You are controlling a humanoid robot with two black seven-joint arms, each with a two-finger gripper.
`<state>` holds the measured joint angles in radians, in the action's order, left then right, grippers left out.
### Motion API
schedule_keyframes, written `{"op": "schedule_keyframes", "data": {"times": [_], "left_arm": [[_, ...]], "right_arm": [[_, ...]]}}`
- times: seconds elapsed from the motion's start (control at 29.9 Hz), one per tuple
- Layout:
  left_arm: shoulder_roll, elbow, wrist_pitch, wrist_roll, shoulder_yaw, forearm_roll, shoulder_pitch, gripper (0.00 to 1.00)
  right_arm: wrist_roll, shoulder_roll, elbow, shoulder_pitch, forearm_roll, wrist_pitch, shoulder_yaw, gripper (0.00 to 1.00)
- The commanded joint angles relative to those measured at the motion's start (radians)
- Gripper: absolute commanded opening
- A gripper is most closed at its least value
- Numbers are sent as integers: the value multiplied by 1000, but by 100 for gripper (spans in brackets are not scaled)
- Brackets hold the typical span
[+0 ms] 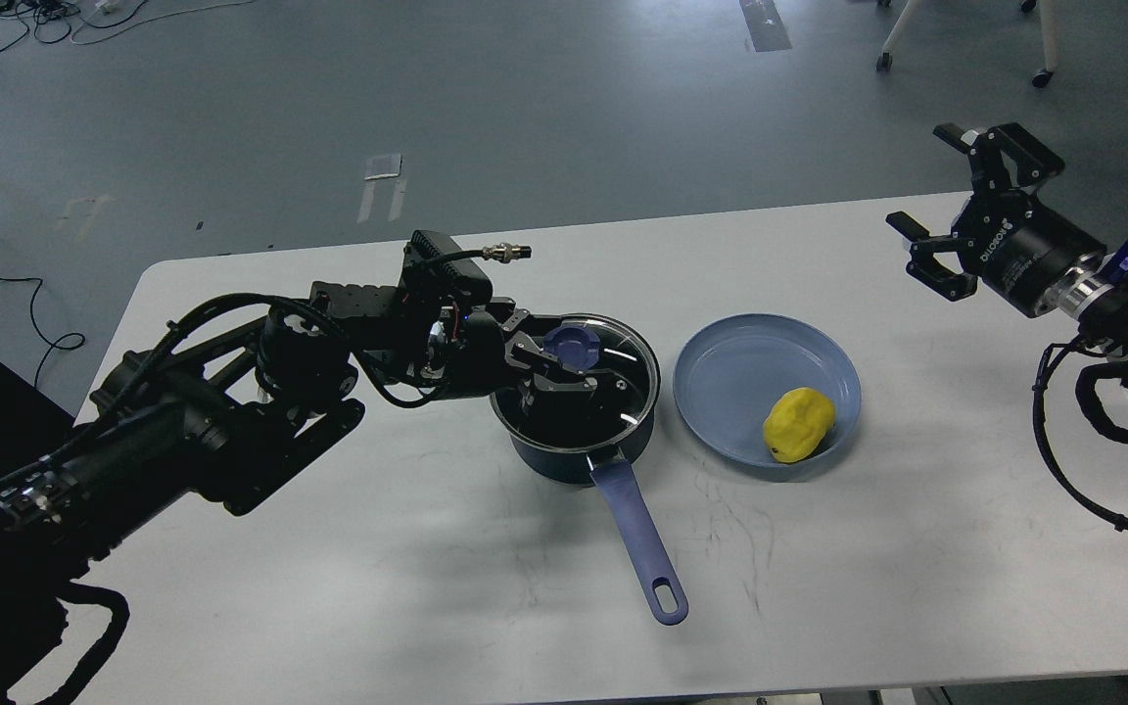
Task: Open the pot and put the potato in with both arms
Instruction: 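Lift the glass lid off the saucepan with the left gripper, then lower the lid onto the table beside the saucepan, left gripper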
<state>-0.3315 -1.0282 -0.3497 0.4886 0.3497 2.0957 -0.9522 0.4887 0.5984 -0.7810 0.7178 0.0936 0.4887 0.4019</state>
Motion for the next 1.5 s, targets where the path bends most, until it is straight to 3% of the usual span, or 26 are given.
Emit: {"op": "schedule_keyframes", "data": {"times": [0.0,0.1,0.2,0.23,0.27,0.33,0.63,0.77,0.97,1.2,1.47], "left_arm": [[0,6,0,0,0,1,0,86],[0,8,0,0,-1,3,0,70],[0,13,0,0,-1,4,0,63],[0,13,0,0,-1,4,0,58],[0,13,0,0,-1,6,0,45],[0,13,0,0,-1,6,-2,34],[-29,-49,-8,0,0,-2,-66,35],[-180,-110,-8,0,0,-5,-96,36],[-375,-110,17,0,-40,-58,-77,36],[-566,-95,187,0,-150,-203,68,37],[-543,-1,296,0,-135,-227,230,37]], "right_arm": [[0,0,0,0,0,0,0,100],[0,0,0,0,0,0,0,100],[0,0,0,0,0,0,0,100],[0,0,0,0,0,0,0,100],[0,0,0,0,0,0,0,100],[0,-2,0,0,0,0,0,100],[0,0,0,0,0,0,0,100],[0,0,0,0,0,0,0,100],[0,0,-1,0,0,0,-2,100],[0,0,-6,-1,0,0,-3,100],[0,0,-6,-1,0,0,-5,100]]}}
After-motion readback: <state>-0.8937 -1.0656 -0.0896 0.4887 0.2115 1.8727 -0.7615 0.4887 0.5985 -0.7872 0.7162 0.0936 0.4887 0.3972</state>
